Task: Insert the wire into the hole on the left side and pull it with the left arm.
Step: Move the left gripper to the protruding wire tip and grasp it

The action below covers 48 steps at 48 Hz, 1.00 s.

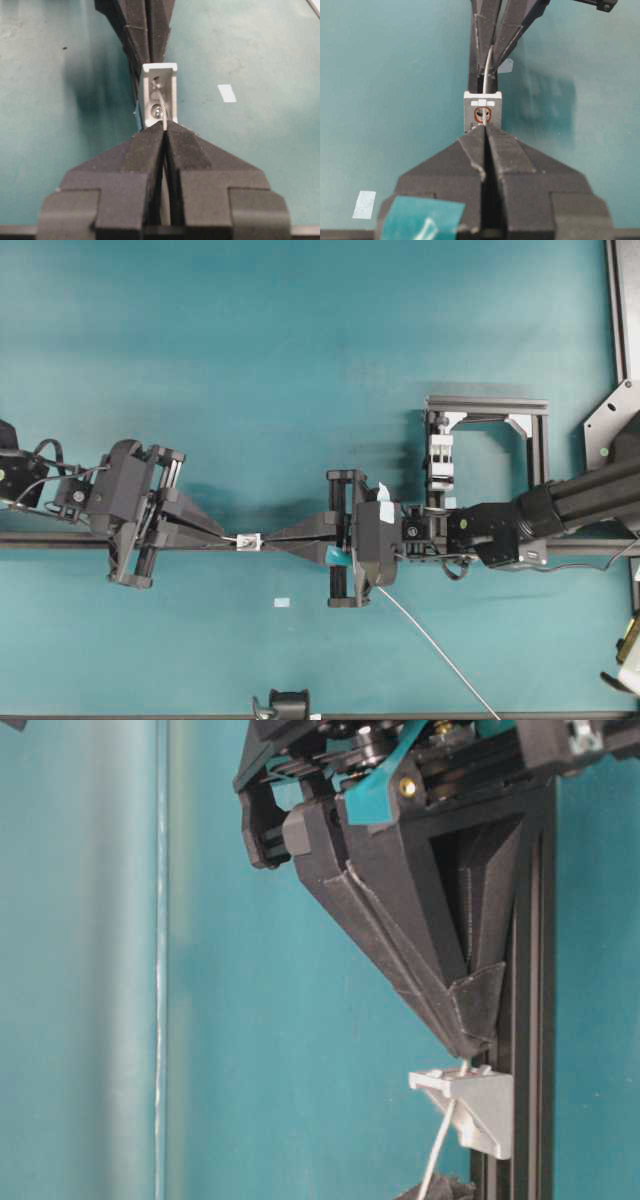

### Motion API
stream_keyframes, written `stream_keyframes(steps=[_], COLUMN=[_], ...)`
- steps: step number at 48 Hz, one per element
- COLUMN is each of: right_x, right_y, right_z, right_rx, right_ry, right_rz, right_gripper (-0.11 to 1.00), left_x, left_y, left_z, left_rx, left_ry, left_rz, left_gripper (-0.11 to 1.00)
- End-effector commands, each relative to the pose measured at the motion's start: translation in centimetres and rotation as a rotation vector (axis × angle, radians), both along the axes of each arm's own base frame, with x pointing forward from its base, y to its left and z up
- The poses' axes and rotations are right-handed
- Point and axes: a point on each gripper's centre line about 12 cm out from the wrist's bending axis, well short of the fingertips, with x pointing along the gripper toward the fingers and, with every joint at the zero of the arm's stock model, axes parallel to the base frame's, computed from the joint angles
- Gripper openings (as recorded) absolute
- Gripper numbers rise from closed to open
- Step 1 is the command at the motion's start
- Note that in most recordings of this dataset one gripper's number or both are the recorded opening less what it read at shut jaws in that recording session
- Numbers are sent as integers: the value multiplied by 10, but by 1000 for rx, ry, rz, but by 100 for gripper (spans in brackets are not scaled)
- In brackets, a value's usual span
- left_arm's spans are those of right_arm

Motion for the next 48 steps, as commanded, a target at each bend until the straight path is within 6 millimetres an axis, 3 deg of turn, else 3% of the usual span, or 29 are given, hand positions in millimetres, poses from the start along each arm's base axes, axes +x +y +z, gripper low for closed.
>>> stream_keyframes(steps=[1,38,43,48], right_x=[3,3,3,3], right_y=[-5,-4,-4,-4], right_z=[2,2,2,5], right_rx=[4,17,13,14], right_ry=[1,14,17,19], right_rz=[-13,-12,-10,-7], right_gripper=[1,1,18,47], left_x=[4,3,3,3], left_y=[-4,-6,-6,-6], left_z=[12,9,8,8], left_rx=[-12,-6,-5,-4], left_ry=[-43,-21,-16,-12], left_rz=[-9,-15,-16,-16], left_gripper=[-11,-11,-11,-11])
